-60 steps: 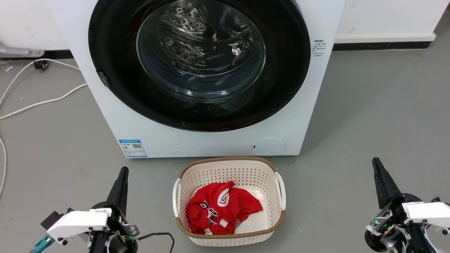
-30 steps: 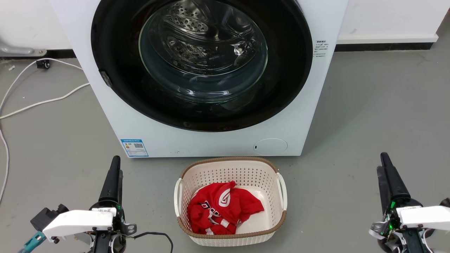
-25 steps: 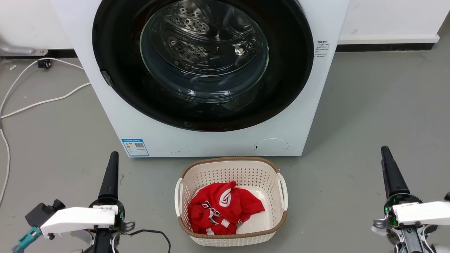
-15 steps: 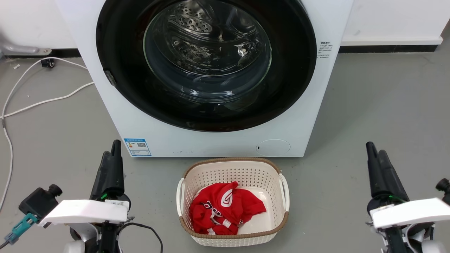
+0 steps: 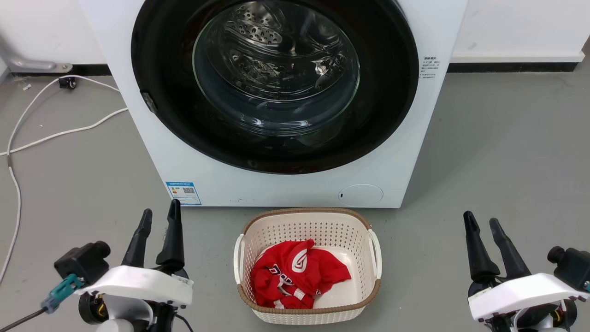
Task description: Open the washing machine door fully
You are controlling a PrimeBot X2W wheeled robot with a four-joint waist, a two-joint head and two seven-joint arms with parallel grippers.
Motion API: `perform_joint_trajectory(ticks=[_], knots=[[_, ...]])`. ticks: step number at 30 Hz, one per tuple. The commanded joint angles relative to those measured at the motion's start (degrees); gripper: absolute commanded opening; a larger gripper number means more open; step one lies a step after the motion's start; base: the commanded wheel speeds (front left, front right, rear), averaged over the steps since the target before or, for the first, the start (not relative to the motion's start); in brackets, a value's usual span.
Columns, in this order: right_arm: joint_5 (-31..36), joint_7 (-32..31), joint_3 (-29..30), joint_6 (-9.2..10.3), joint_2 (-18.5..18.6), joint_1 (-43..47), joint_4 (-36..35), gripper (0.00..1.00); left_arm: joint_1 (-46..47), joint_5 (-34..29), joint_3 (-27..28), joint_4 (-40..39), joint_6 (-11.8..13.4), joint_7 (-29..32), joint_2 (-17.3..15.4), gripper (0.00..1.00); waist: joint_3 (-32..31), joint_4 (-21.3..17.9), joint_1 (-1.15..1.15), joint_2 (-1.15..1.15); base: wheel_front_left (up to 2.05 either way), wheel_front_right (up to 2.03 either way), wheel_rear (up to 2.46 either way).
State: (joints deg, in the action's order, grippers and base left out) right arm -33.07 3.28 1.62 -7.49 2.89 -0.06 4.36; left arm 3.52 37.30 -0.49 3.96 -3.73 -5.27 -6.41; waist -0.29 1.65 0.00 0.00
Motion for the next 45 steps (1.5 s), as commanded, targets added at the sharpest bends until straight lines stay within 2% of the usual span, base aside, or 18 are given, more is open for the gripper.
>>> perform_joint_trajectory(ticks=[1, 9, 17, 24, 35, 41, 45], knots=[[2.12, 0.49, 0.07, 0.0, 0.03, -0.3, -0.11, 1.0, 0.18, -2.21, -0.77, -0.38, 0.71, -0.59, -0.78, 1.0, -0.01, 0.01, 0.0, 0.0, 0.0, 0.0, 0.0], [8.26, 1.66, 0.59, 0.0, 0.02, -0.43, 1.11, 1.0, 0.7, -7.33, -3.87, -0.85, 4.08, -1.92, -2.81, 1.0, -0.03, 0.22, 0.0, 0.0, 0.0, 0.0, 0.0], [13.31, 3.19, 0.62, 0.0, 0.02, -0.76, 0.32, 1.0, 1.58, -11.31, -6.86, -4.71, 7.23, -3.21, -4.71, 1.0, 0.13, 0.42, 0.0, 0.0, 0.0, 0.0, 0.0], [17.1, 4.3, 0.9, 0.0, 0.01, -0.33, -0.56, 1.0, 0.6, -13.64, -8.63, -6.24, 9.35, -4.22, -5.21, 1.0, 0.15, 0.69, 0.0, 0.0, 0.0, 0.0, 0.0], [21.85, 4.7, 0.98, 0.0, 0.0, 1.49, -3.22, 1.0, -0.74, -18.01, -8.83, -5.87, 9.76, -5.7, -4.41, 1.0, 0.17, 1.12, 0.0, 0.0, 0.0, 0.0, 0.0], [24.18, 4.74, 0.66, 0.0, 0.0, 2.34, -4.53, 1.0, -1.09, -19.97, -8.03, -5.28, 8.76, -6.33, -3.9, 1.0, 0.11, 1.22, 0.0, 0.0, 0.0, 0.0, 0.0], [26.46, 4.92, 0.53, 0.01, -0.01, 2.62, -5.75, 1.0, -1.69, -22.45, -6.39, -5.7, 7.17, -7.13, -3.01, 1.0, 0.06, 1.31, 0.0, 0.0, 0.0, 0.0, 0.0]])
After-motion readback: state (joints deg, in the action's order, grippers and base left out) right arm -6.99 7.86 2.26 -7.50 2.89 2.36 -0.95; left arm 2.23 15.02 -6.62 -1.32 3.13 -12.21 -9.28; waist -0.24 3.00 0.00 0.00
